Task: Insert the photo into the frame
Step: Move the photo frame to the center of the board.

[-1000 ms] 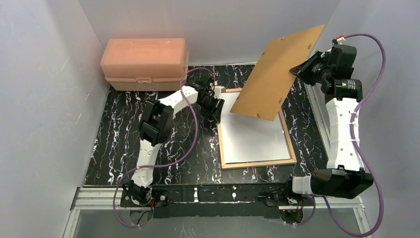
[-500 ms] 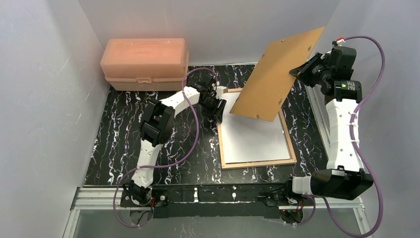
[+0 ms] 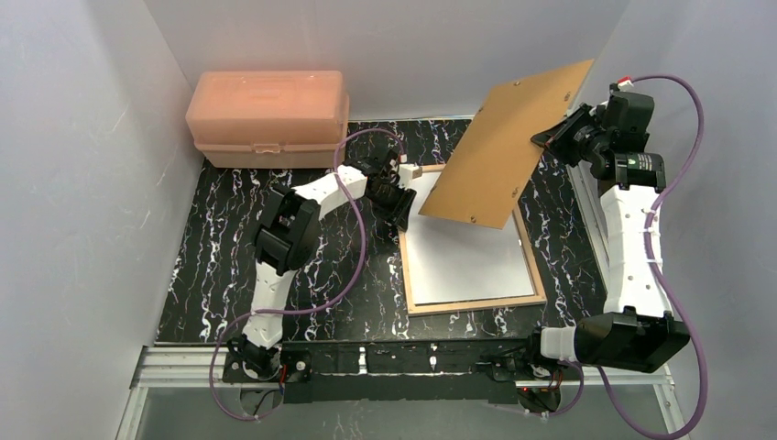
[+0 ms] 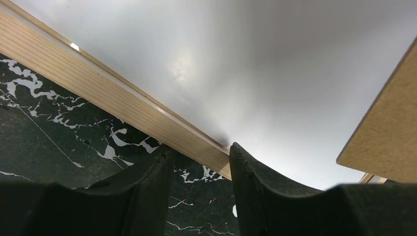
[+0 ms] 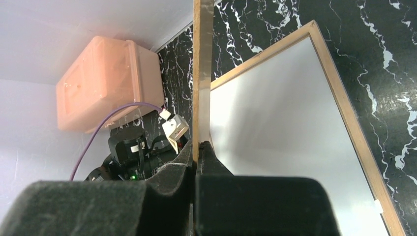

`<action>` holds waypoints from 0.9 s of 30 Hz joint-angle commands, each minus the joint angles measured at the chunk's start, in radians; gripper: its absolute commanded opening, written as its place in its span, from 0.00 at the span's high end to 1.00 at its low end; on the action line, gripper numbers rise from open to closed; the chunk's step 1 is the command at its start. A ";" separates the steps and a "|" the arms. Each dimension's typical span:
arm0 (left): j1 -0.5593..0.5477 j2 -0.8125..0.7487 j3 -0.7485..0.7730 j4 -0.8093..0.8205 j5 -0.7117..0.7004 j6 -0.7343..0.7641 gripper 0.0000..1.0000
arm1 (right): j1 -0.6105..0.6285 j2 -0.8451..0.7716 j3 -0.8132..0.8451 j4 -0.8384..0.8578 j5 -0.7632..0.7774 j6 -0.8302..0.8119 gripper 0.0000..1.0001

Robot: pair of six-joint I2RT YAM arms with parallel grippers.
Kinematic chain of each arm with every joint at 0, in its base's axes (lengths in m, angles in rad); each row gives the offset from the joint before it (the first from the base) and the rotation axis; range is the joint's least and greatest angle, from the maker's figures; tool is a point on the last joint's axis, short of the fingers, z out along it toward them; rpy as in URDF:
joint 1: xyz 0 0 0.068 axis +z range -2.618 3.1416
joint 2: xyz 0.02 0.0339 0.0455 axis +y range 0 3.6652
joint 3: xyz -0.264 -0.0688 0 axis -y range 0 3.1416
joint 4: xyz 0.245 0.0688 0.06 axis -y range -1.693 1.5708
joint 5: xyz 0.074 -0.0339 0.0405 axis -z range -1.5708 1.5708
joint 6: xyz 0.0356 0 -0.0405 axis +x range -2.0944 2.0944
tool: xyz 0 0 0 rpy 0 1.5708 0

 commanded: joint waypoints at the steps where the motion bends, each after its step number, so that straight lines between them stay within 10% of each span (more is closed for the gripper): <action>1: 0.007 -0.008 -0.060 -0.091 -0.084 0.065 0.59 | -0.006 -0.052 -0.008 0.136 -0.055 0.045 0.99; 27: 0.228 -0.221 -0.209 -0.124 -0.046 0.166 0.58 | 0.171 -0.037 -0.279 0.381 -0.272 0.153 0.99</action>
